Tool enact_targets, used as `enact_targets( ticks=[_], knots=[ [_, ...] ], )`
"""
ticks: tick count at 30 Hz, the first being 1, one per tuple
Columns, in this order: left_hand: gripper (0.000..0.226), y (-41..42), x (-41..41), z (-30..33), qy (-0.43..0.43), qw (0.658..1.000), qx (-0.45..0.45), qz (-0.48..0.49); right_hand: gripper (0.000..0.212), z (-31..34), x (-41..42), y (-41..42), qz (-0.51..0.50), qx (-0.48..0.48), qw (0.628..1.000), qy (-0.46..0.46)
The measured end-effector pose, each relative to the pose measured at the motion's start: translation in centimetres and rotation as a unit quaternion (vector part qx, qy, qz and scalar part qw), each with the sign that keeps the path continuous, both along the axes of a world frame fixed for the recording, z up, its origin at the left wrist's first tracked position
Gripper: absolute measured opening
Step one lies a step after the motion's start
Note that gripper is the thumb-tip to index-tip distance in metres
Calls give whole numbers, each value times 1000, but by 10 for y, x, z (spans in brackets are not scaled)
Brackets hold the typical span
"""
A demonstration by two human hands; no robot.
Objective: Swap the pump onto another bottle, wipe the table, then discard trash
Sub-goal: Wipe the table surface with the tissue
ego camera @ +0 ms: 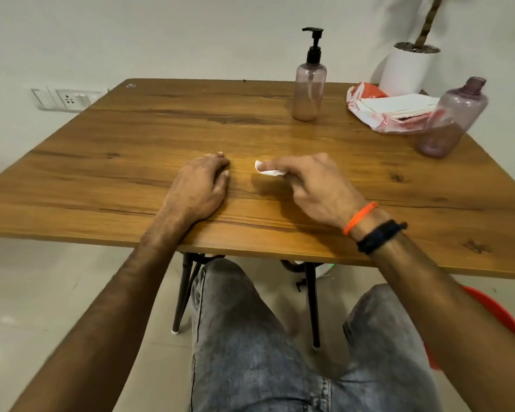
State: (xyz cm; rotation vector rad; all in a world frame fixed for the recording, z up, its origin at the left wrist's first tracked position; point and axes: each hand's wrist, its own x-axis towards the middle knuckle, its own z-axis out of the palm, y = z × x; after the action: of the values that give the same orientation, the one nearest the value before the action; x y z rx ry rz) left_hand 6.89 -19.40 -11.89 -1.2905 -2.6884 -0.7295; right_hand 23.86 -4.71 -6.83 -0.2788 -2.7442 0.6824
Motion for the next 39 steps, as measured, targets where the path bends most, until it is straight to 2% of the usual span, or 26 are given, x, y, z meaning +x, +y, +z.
enact_targets(
  ticks=[2, 4, 10, 12, 15, 17, 19, 20, 22, 24, 25, 28, 32, 39],
  knots=[
    [42, 0, 0, 0, -2, 1000, -1, 2, 43, -9, -14, -3, 28, 25, 998, -54],
    [42, 1, 0, 0, 3, 1000, -3, 1, 44, -20, -14, -11, 67, 57, 994, -70],
    [41, 2, 0, 0, 9, 1000, 4, -5, 54, -39, 36, -47, 204, 27, 976, -77],
    [41, 1, 0, 0, 10, 1000, 4, -11, 56, -38, 56, -49, 233, -22, 970, -71],
    [41, 1, -2, -1, 8, 1000, 4, -16, 48, -19, 65, -32, 253, -153, 955, -35],
    [41, 1, -3, -2, 7, 1000, 7, -17, 40, -6, 54, -13, 222, -247, 943, 16],
    [41, 0, -4, -3, 6, 1000, 12, -18, 37, 1, 33, 9, 143, -277, 948, 67],
    [41, 0, -5, -3, 5, 1000, 13, -19, 37, 4, 21, 18, 92, -252, 960, 84],
    [41, -2, -5, -4, 5, 1000, 14, -24, 40, 6, -3, 35, -10, -135, 987, 88],
    [41, -3, -5, -3, 0, 1000, 14, -28, 44, 5, -24, 43, -67, -35, 996, 48],
    [42, -3, -6, -3, -3, 999, 15, -30, 43, 2, -32, 45, -64, -8, 998, 13],
    [43, -3, -6, -3, -7, 999, 13, -31, 35, -9, -38, 39, 5, 26, 997, -70],
    [42, -2, -6, -5, 1, 1000, 15, -19, 37, -18, -16, 24, 72, 56, 993, -71],
    [43, -1, -9, -8, 6, 1000, 9, -17, 39, -18, 43, -4, 210, -5, 975, -79]
  ],
)
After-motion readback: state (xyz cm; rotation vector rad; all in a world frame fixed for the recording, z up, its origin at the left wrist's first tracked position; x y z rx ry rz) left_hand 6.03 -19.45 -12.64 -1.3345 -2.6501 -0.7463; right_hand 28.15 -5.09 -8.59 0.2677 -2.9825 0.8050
